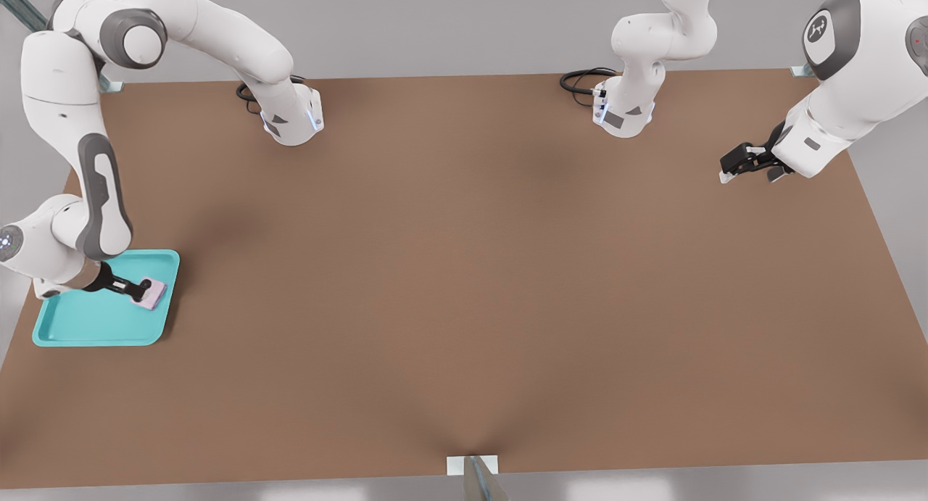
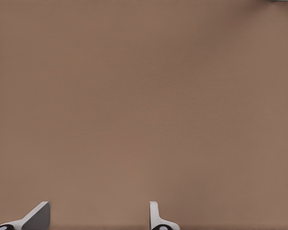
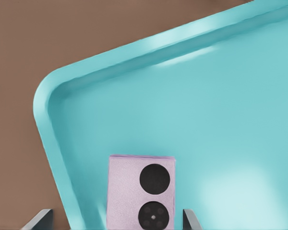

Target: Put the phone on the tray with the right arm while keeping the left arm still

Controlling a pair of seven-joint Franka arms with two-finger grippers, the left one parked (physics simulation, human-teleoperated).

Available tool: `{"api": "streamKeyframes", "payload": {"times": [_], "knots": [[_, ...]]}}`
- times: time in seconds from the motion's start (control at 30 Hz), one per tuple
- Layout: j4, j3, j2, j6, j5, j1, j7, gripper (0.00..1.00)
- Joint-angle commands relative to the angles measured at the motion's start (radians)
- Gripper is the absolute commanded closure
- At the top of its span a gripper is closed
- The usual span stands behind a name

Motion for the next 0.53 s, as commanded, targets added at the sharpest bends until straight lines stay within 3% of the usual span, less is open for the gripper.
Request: {"api": "streamKeyframes", "payload": {"times": [0.0,0.07,0.13,0.17,0.2,0.23,0.27,0.3,0.37,0.5], "knots": [[0.058,0.042,-0.032,-0.088,0.001,-0.005,-0.415,0.00],[0.307,0.201,-0.080,-0.412,-0.005,0.010,-0.323,0.00],[0.430,0.450,-0.098,-0.570,-0.123,0.032,-0.055,0.00],[0.411,0.458,-0.214,-0.600,-0.126,0.120,0.063,0.00],[0.410,0.284,-0.306,-0.661,-0.096,0.315,0.137,0.00],[0.385,-0.049,-0.400,-0.702,0.081,0.554,0.125,0.00],[0.336,-0.320,-0.481,-0.745,0.081,0.807,0.138,0.00],[0.364,-0.369,-0.463,-0.746,0.088,0.852,0.119,0.00],[0.450,-0.355,-0.379,-0.750,0.079,0.851,0.129,0.00],[0.424,-0.337,-0.400,-0.769,0.084,0.851,0.138,0.00]]}}
